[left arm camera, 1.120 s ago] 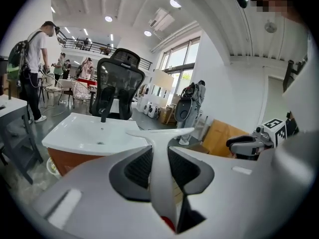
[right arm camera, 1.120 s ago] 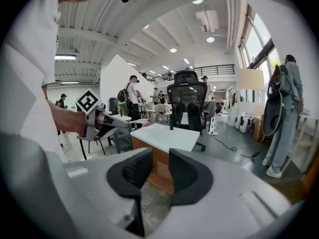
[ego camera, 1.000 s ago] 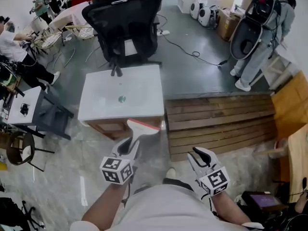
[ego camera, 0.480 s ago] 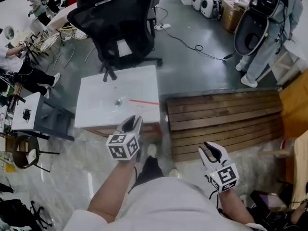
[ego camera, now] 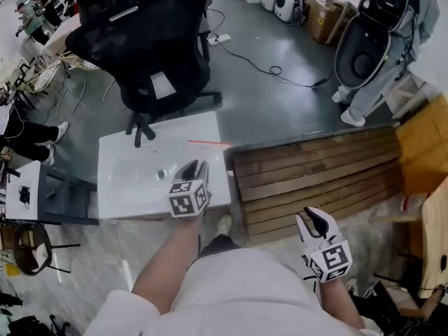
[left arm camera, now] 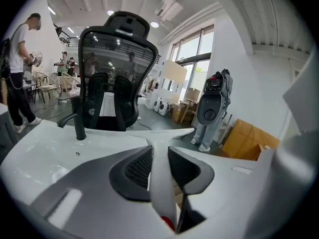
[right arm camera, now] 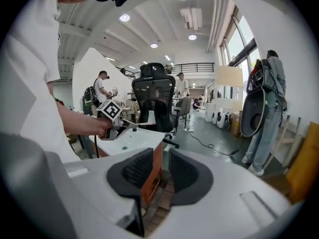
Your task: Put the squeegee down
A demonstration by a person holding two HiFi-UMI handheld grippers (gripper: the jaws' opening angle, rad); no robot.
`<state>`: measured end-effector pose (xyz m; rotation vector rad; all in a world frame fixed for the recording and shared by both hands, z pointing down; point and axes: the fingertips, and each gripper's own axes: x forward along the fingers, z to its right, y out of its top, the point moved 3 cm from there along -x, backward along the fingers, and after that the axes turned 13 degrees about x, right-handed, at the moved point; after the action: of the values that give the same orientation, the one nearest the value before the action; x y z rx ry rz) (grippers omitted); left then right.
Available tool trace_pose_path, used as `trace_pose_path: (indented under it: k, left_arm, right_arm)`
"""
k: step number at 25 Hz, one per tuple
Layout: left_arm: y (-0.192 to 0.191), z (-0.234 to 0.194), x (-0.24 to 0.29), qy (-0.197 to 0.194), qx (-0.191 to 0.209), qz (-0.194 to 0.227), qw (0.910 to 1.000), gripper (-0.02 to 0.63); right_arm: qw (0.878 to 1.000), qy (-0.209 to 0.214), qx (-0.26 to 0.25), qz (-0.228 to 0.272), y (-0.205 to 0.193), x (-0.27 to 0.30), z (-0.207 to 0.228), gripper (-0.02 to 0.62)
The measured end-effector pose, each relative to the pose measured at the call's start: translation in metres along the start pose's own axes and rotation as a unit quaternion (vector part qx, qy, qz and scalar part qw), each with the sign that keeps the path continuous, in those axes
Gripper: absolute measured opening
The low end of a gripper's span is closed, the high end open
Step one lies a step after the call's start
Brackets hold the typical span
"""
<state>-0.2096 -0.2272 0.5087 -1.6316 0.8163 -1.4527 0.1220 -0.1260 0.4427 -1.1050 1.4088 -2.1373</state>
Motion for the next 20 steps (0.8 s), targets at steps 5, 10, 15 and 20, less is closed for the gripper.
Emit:
trace_pose_path:
  k: [5, 10, 15, 20]
  left_arm:
    - [-0.001, -0.028, 0.059, 0.002, 0.009, -0.024, 0.9997, 0.106]
    - [-0.006, -0.048, 0.104, 0.013, -0.01, -0.042, 0.999, 0.105]
    - [-0.013, -0.061, 0.145, 0.029, -0.019, -0.065, 0.9973, 0.106]
    - [-0.02, -0.064, 0.174, 0.036, -0.026, -0.086, 0.9953, 0.105]
  right_arm:
    - [1.0, -0.021, 0.014, -0.01, 0.013, 0.028, 0.006, 0.087]
    - [0.998, -0.045, 0.03, -0.024, 0.016, 0.045, 0.006, 0.087]
    - [0.996, -0.074, 0.049, -0.02, 0.022, 0.051, 0.013, 0.087]
    - [0.994, -0.095, 0.056, -0.025, 0.024, 0.05, 0.021, 0.087]
